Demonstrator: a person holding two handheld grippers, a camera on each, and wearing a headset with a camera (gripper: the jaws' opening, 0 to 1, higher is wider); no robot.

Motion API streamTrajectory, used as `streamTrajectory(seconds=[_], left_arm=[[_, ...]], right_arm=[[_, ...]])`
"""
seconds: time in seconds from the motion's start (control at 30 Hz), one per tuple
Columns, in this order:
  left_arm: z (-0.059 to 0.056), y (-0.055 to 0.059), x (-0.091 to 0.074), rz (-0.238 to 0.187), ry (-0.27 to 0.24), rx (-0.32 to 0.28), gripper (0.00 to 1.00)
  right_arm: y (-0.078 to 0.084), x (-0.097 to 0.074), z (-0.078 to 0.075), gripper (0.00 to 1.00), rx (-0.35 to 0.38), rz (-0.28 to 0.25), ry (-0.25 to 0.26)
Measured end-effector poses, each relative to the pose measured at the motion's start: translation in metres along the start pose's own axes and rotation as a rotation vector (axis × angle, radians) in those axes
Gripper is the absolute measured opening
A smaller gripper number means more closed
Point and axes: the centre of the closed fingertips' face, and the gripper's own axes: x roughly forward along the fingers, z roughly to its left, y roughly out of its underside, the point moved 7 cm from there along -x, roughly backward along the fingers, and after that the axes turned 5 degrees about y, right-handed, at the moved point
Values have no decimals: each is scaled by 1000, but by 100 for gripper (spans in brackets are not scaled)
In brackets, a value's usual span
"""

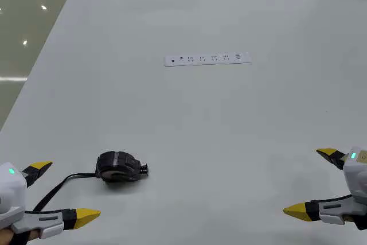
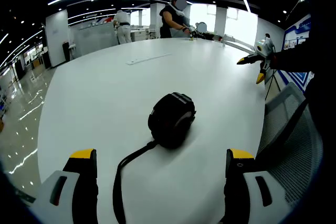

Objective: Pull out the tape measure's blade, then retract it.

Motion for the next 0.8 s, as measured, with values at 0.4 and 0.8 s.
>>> streamTrajectory(seconds=[0.4, 0.8], left_arm=[[3, 0, 0, 9, -16, -19, 99], [2, 0, 1, 12, 0, -9, 99]], right_arm=[[-1, -3, -1, 99, -11, 4, -6], [-1, -6, -2, 99, -17, 9, -8]])
